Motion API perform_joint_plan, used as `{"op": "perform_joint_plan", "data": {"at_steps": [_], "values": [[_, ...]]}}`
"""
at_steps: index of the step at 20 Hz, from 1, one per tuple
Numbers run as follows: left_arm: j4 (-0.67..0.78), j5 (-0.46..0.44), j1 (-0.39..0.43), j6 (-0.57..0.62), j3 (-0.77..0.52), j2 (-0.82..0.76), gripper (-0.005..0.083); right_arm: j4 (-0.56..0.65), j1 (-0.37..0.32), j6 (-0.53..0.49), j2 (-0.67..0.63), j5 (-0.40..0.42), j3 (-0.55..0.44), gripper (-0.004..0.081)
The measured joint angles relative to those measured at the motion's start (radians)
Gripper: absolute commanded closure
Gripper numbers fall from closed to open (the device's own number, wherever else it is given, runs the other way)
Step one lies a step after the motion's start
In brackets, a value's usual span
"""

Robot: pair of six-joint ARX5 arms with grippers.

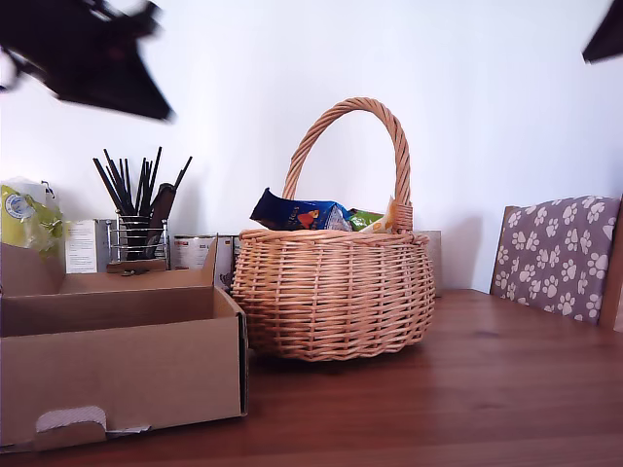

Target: Move the bags of Easter eggs from the cardboard box on the left into the woven basket on the right side.

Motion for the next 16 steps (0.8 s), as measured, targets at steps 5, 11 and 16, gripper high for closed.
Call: {"op": "perform_joint_plan", "data": {"at_steps": [5,11,16], "values": [[0.054,-0.043,0.124,-0.039,-0.213,-0.233,0.0795,0.125,-0.017,0.0,-0.016,-0.068,-0.08,0.0783],[0.006,-0.108,0.143,-0.091,-0.314,-0.476,0.0795,0.117,-0.015,0.0,-0.132,-0.069,-0.166,0.0783],[-0.119,-0.116,0.143,-0.106,-0.314,-0.645,0.0795,0.018,-0.015,0.001,-0.334,-0.091,-0.164,0.0783]]}}
